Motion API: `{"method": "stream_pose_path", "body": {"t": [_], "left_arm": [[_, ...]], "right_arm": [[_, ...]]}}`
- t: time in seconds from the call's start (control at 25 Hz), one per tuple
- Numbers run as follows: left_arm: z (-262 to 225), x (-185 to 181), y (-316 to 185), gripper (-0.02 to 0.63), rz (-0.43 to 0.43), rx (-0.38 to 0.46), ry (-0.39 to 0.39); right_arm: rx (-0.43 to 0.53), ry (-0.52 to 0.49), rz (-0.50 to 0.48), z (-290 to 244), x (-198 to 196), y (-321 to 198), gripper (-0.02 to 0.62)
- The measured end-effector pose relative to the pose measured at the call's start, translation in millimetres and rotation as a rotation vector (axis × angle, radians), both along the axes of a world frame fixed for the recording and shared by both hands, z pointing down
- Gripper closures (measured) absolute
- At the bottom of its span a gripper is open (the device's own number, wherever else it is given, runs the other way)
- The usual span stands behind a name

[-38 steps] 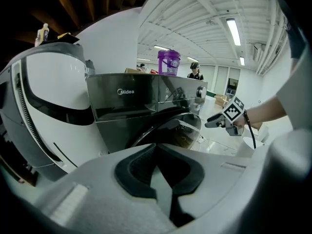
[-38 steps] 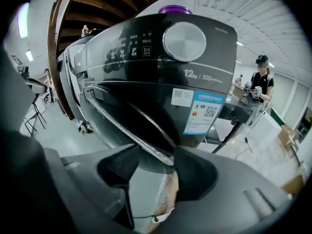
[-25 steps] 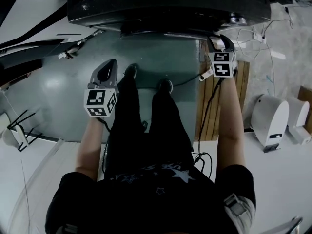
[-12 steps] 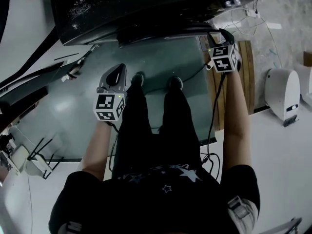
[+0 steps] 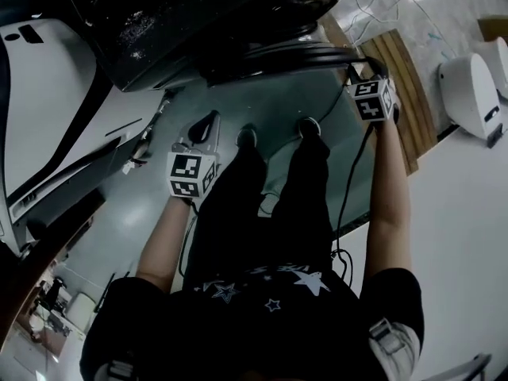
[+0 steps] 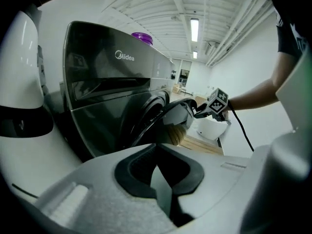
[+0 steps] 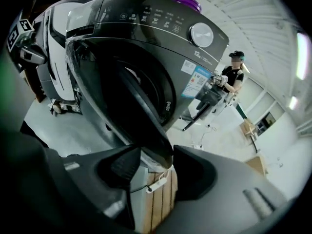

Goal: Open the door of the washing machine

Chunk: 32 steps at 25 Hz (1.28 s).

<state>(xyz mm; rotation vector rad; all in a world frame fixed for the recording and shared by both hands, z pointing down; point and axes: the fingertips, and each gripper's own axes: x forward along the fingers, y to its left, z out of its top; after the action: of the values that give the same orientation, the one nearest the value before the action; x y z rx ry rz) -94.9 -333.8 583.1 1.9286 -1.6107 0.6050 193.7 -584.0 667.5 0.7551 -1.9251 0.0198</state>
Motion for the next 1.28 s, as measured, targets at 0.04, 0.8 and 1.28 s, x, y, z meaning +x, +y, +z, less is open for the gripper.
{"method": "stream_pose_path", "body": {"t": [0.04, 0.8, 1.28], "left_arm": [[1, 1, 3, 0.595, 0.032, -0.001, 0.002], [22, 52, 60, 0.595, 0.358, -0.071, 0.025], [31, 70, 155, 0.595, 0.397, -0.041, -0.029]], "right_arm": [[-0.001, 0.003, 0.027, 1, 6, 10, 0.387], [-0.038, -0.016, 0.454, 3, 66, 205, 0.383], [0.006, -0.096, 0.551, -1, 46, 303, 0.383]]}}
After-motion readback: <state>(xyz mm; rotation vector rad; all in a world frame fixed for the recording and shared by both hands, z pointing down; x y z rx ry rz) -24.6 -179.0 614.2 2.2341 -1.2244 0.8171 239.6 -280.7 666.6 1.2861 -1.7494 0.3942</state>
